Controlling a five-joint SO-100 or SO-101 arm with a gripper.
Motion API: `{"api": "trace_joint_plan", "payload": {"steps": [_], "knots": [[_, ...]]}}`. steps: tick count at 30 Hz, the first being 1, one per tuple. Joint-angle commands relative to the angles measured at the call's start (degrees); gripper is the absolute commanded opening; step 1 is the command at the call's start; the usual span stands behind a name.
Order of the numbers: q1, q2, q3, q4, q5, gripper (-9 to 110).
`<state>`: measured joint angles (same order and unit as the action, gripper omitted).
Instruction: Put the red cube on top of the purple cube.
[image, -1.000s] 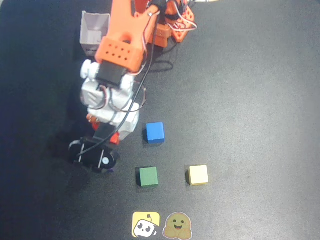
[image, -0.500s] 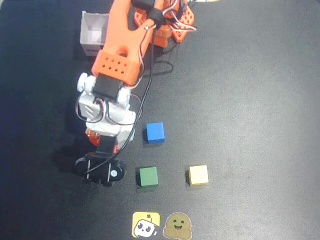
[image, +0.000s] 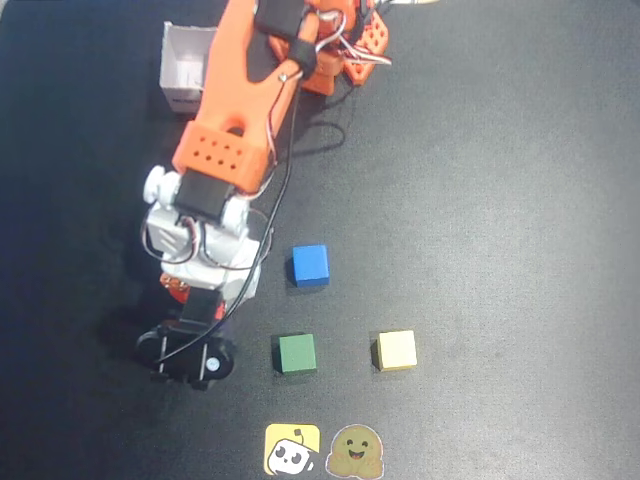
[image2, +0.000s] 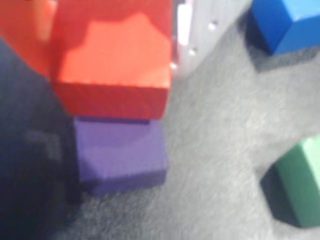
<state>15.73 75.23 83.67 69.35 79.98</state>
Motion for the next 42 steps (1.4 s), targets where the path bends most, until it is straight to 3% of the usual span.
{"api": "trace_joint_plan", "payload": {"steps": [1,42], "knots": [[0.62,-0.35,-3.96,0.44,0.35,6],[0.26,-5.54,-8.7,0.0,2.64,12]]}}
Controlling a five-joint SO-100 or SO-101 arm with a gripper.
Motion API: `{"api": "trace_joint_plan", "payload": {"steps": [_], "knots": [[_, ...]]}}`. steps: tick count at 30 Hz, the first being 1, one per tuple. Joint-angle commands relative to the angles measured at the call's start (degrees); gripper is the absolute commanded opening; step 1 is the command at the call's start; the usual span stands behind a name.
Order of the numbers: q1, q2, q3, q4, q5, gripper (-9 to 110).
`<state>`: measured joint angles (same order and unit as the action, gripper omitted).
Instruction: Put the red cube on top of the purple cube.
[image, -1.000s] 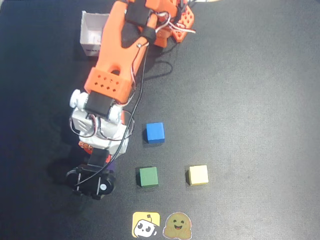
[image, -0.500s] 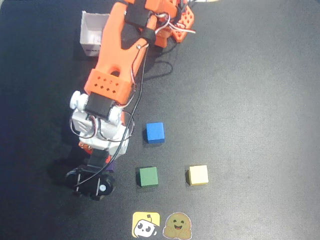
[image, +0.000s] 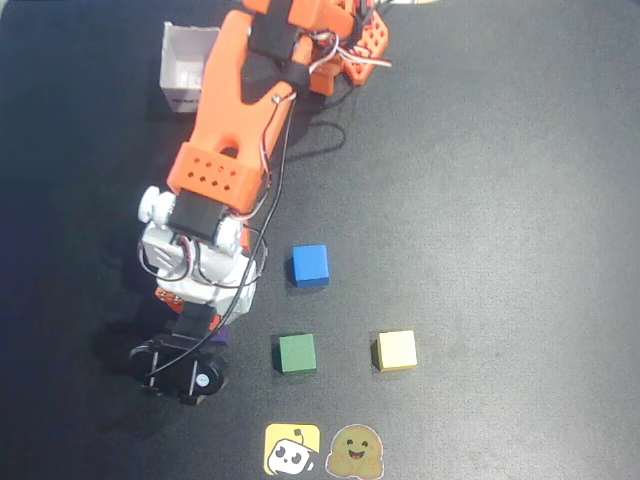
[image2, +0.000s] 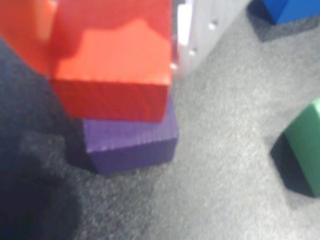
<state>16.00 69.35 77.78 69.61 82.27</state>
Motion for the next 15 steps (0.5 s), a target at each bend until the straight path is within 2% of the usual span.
{"api": "trace_joint_plan", "payload": {"steps": [1,15], "knots": [[-0.09,0.26,-2.81,-0.35,0.35,12],[-0.18,0.79,-2.29,-0.79,0.53,21]]}}
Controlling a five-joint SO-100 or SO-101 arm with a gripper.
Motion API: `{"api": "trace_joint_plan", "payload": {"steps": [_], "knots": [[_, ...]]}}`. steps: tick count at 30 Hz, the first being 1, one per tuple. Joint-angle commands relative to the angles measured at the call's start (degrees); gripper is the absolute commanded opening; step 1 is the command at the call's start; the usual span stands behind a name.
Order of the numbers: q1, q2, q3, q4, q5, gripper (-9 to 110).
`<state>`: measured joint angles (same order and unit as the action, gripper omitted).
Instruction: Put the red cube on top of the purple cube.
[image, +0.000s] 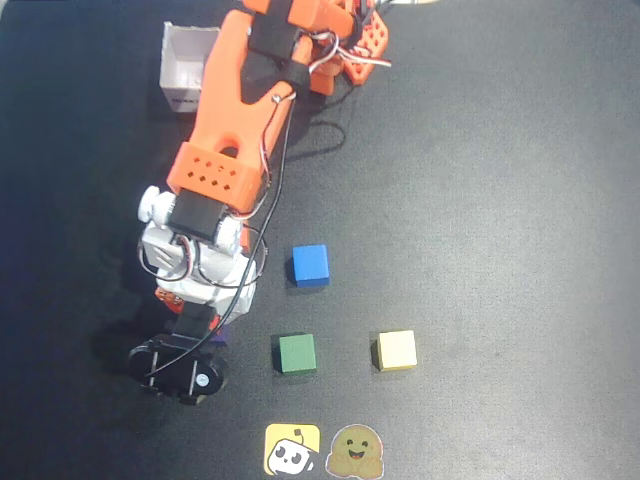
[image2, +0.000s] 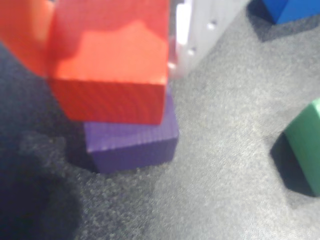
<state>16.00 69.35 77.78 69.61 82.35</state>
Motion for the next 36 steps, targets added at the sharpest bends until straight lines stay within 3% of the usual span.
{"api": "trace_joint_plan", "payload": {"steps": [1,20,23,28,36], "knots": [[-0.09,0.79,-2.29,-0.79,0.53,21],[-2.64,16.17,5.54,-1.49,1.76,20],[-2.99,23.03,11.07,-3.43,1.49,19],[-3.25,32.7,20.92,-6.06,-2.64,0],[-7.73,56.07,47.55,-13.62,-3.43,0]]}}
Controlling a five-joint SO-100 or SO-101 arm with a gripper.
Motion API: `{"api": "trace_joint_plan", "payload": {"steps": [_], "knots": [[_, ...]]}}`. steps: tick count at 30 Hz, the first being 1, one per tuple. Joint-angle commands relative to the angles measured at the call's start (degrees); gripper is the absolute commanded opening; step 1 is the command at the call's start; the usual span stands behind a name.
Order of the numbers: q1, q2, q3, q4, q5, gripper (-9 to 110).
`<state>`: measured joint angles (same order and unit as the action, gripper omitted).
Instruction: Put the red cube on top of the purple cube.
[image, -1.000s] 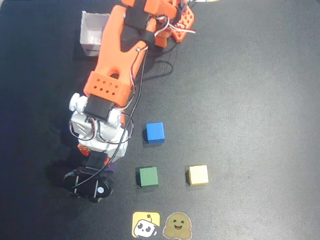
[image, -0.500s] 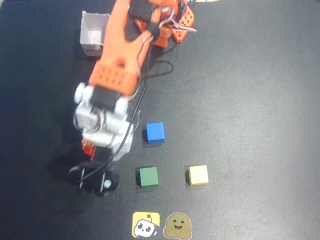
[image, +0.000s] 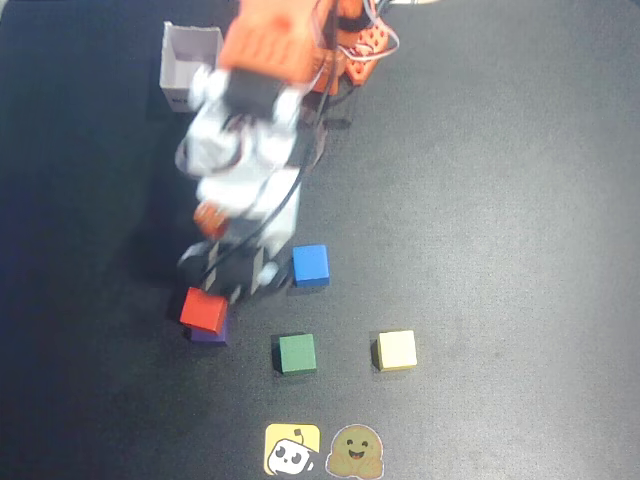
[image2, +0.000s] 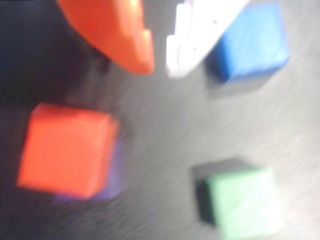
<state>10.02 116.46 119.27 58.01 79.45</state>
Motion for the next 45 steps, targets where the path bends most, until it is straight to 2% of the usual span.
{"api": "trace_joint_plan", "payload": {"steps": [1,8,15,19,22,31,45], "knots": [[-2.46,11.51,8.96,-2.29,-0.53,0],[-9.49,32.17,28.48,-3.69,0.7,0],[-13.27,42.01,38.23,-5.45,-0.26,0],[-14.06,48.52,41.92,-2.64,-1.05,0],[-14.77,59.77,45.44,3.96,-0.97,0],[-15.73,60.73,45.44,12.04,2.72,0],[-16.26,60.73,45.44,14.24,3.34,0]]}}
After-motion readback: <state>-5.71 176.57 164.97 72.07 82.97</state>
